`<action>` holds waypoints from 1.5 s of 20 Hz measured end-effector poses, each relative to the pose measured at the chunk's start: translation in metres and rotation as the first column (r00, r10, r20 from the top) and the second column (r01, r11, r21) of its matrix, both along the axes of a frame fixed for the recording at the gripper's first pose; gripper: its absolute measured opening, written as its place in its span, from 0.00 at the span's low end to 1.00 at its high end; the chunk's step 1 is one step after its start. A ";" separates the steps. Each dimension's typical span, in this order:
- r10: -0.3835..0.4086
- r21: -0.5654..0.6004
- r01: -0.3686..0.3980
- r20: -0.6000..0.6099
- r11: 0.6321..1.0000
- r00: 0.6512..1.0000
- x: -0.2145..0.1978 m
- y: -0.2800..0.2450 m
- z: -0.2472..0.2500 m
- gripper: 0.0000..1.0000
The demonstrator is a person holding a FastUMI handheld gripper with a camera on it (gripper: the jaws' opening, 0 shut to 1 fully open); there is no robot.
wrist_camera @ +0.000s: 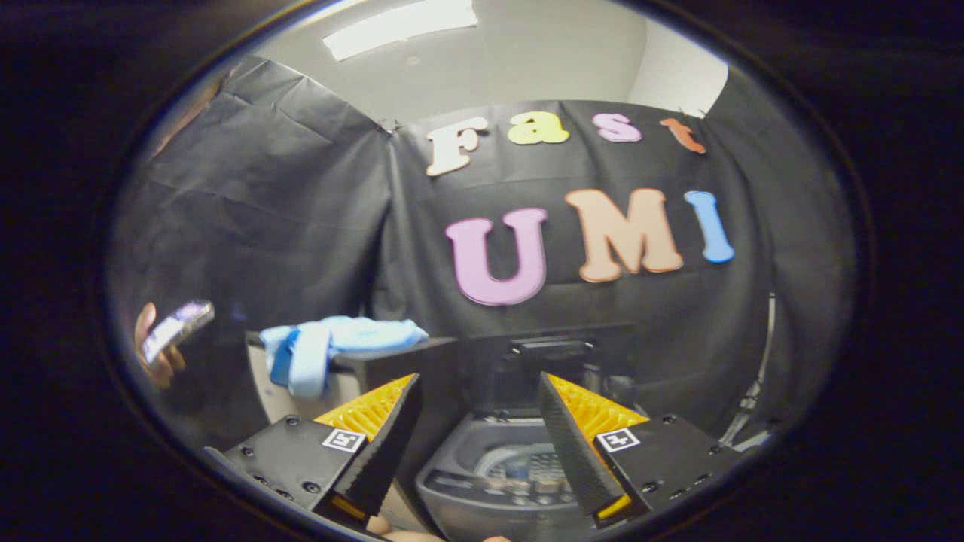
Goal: Put the clothes into the washing machine and then close the washing machine lid.
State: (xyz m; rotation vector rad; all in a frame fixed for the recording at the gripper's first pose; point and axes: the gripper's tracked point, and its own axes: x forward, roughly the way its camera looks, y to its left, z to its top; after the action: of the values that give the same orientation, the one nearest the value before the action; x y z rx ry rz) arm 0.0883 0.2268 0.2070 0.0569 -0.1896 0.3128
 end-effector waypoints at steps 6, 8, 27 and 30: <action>0.189 -0.036 -0.192 -0.060 0.981 0.980 0.043 0.140 0.029 0.96; 0.203 -0.043 -0.207 -0.088 0.977 0.975 0.056 0.171 0.027 0.96; 0.247 -0.101 -0.295 -0.335 0.950 0.909 0.083 0.245 -0.028 0.64; 0.286 -0.027 -0.316 -0.360 0.948 0.888 0.079 0.251 -0.031 0.43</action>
State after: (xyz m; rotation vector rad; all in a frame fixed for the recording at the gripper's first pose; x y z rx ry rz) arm 0.1676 0.4780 0.1756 0.0576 0.1938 0.6151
